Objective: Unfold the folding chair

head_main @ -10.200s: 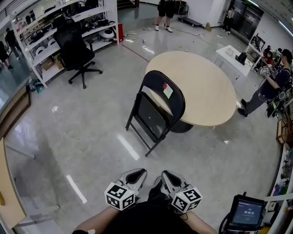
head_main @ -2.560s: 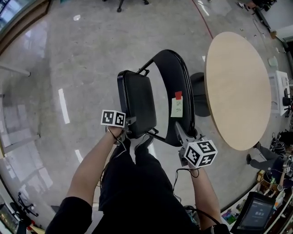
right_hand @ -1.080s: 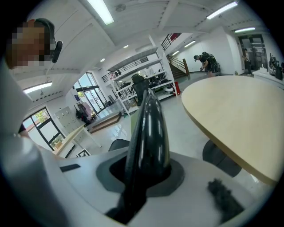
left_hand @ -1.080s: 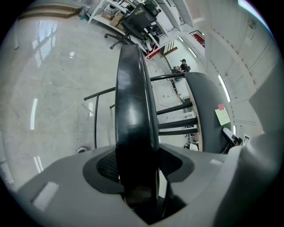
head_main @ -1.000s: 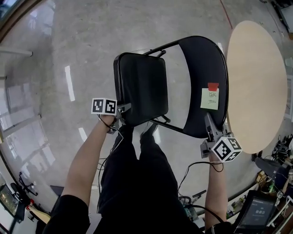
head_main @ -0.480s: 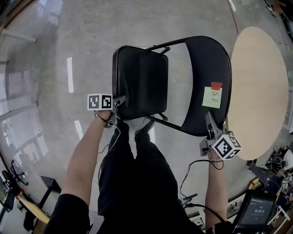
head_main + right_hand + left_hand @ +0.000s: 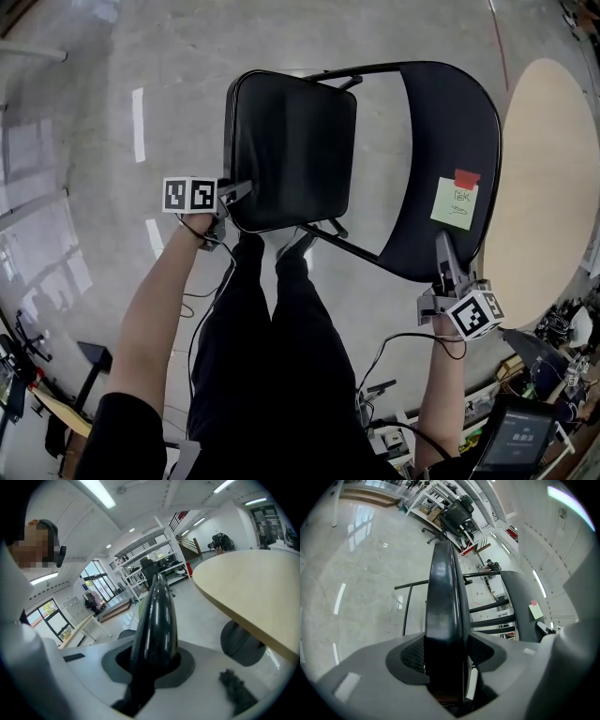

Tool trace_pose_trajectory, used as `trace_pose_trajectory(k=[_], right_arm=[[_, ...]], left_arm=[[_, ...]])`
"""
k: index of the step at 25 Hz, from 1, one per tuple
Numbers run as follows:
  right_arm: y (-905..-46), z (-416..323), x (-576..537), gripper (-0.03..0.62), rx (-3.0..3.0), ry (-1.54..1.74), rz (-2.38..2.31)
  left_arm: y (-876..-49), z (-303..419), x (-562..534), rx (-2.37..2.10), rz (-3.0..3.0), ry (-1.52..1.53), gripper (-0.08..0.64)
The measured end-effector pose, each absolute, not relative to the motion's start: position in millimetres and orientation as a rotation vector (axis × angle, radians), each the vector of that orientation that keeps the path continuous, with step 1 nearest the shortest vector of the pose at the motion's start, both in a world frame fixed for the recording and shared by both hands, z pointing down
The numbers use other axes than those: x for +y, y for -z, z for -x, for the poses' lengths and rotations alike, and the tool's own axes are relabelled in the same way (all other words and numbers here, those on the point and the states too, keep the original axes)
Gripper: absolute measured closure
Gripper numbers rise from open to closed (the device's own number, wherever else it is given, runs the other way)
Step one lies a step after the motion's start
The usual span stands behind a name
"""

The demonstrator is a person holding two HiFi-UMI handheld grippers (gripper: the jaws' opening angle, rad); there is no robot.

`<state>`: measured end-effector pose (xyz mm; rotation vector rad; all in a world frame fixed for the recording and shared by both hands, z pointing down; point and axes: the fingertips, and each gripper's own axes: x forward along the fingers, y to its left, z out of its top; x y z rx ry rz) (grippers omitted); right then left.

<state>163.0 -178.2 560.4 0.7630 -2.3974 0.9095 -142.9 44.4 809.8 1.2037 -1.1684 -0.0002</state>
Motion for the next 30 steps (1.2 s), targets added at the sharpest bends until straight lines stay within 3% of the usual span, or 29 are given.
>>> trace_pose_trajectory(k=[30], right_arm=[[-593, -187, -191, 0.535, -2.426, -1.051, -0.719]], left_arm=[[-848, 162, 64, -1.153, -1.197, 0.068, 0.291]])
